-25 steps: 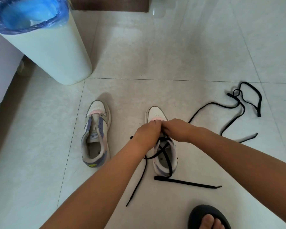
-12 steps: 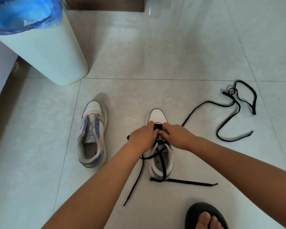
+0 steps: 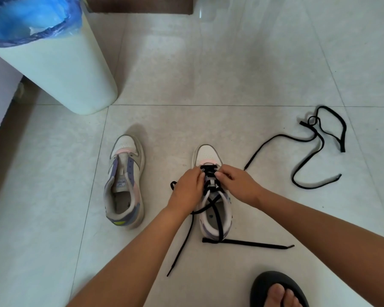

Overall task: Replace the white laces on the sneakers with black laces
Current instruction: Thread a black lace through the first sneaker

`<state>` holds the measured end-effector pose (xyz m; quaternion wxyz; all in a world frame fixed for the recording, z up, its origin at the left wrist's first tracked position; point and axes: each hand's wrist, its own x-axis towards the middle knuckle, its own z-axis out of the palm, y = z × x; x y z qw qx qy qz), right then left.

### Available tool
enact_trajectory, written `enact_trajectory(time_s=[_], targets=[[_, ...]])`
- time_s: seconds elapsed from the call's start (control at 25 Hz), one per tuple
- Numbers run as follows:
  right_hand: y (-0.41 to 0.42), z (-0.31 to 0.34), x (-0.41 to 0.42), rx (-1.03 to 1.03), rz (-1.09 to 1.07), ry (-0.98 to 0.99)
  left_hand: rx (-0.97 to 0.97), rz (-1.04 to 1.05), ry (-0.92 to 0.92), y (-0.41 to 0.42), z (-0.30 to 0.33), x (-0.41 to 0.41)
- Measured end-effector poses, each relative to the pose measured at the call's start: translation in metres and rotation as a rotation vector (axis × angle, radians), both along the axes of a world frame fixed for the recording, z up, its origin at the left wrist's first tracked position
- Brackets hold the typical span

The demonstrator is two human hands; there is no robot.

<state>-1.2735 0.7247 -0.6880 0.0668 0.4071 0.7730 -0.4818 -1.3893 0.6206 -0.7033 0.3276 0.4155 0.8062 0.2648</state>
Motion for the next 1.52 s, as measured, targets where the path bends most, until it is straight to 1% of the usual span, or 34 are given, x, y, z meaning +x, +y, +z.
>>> enact_trajectory(time_s=[0.12, 0.16, 0.24, 0.28, 0.32, 0.36, 0.44, 0.56, 0.64, 0.68, 0.76, 0.84, 0.88, 0.92, 0.96, 1.0, 1.08, 1.16, 1.2, 1.24, 1.28, 1.36, 1.4, 1.44, 1.52], targets=[[0.01, 0.003, -0.009, -0.013, 0.067, -0.085, -0.111, -0.094, 0.065, 0.011, 0.006, -0.006], [0.013, 0.003, -0.01, -0.042, 0.063, -0.088, -0.128, -0.101, 0.056, 0.013, 0.008, -0.009], [0.014, 0.005, -0.008, -0.097, -0.014, -0.081, -0.145, -0.024, 0.004, 0.011, 0.013, -0.014], [0.014, 0.007, -0.007, -0.069, -0.018, -0.107, -0.177, 0.004, 0.011, 0.008, 0.017, -0.013], [0.012, 0.011, -0.005, -0.002, 0.038, -0.166, -0.225, -0.024, 0.058, 0.006, 0.021, -0.011], [0.01, 0.014, -0.006, 0.057, 0.12, -0.234, -0.279, -0.098, 0.133, 0.005, 0.023, -0.007], [0.003, 0.02, -0.013, 0.107, 0.249, -0.33, -0.352, -0.186, 0.213, 0.01, 0.027, -0.001], [0.002, 0.023, -0.032, 0.148, 0.347, -0.473, -0.51, -0.215, 0.259, 0.03, 0.035, 0.002], [0.005, 0.028, -0.042, 0.154, 0.504, -0.595, -0.607, -0.301, 0.303, 0.042, 0.044, 0.007], [0.005, 0.031, -0.045, 0.167, 0.598, -0.669, -0.621, -0.35, 0.315, 0.046, 0.047, 0.01], [0.004, 0.037, -0.048, 0.194, 0.679, -0.737, -0.634, -0.405, 0.29, 0.053, 0.047, 0.014], [0.007, 0.03, -0.043, 0.202, 0.717, -0.682, -0.633, -0.441, 0.281, 0.055, 0.044, 0.011], [0.011, 0.024, -0.039, 0.106, 0.63, -0.603, -0.604, -0.464, 0.291, 0.053, 0.042, 0.007], [0.018, 0.021, -0.032, -0.004, 0.524, -0.511, -0.534, -0.481, 0.292, 0.048, 0.04, 0.001], [0.021, 0.018, -0.024, -0.111, 0.4, -0.371, -0.43, -0.485, 0.261, 0.042, 0.037, -0.006], [0.022, 0.018, -0.016, -0.207, 0.281, -0.233, -0.318, -0.481, 0.196, 0.033, 0.033, -0.014], [0.014, 0.014, 0.0, -0.267, 0.136, -0.03, -0.134, -0.386, -0.005, 0.009, 0.024, -0.023], [0.005, 0.002, 0.018, -0.301, -0.028, 0.094, -0.013, -0.133, -0.202, -0.015, 0.013, -0.023], [0.004, -0.003, 0.027, -0.276, -0.074, 0.097, 0.035, 0.005, -0.267, -0.025, 0.007, -0.02], [0.004, -0.008, 0.035, -0.215, -0.096, 0.07, 0.072, 0.106, -0.296, -0.033, 0.003, -0.017], [0.005, -0.011, 0.04, -0.15, -0.087, 0.03, 0.084, 0.146, -0.293, -0.036, 0.002, -0.015], [0.007, -0.009, 0.037, -0.126, -0.085, 0.01, 0.033, 0.088, -0.239, -0.032, 0.005, -0.014], [0.006, -0.004, 0.029, -0.097, -0.05, -0.008, -0.007, 0.045, -0.194, -0.025, 0.009, -0.014], [0.005, 0.001, 0.018, -0.044, 0.018, -0.043, -0.045, 0.02, -0.146, -0.018, 0.013, -0.014], [0.008, 0.01, -0.003, 0.108, 0.21, -0.183, -0.139, -0.003, -0.033, -0.005, 0.019, -0.01]])
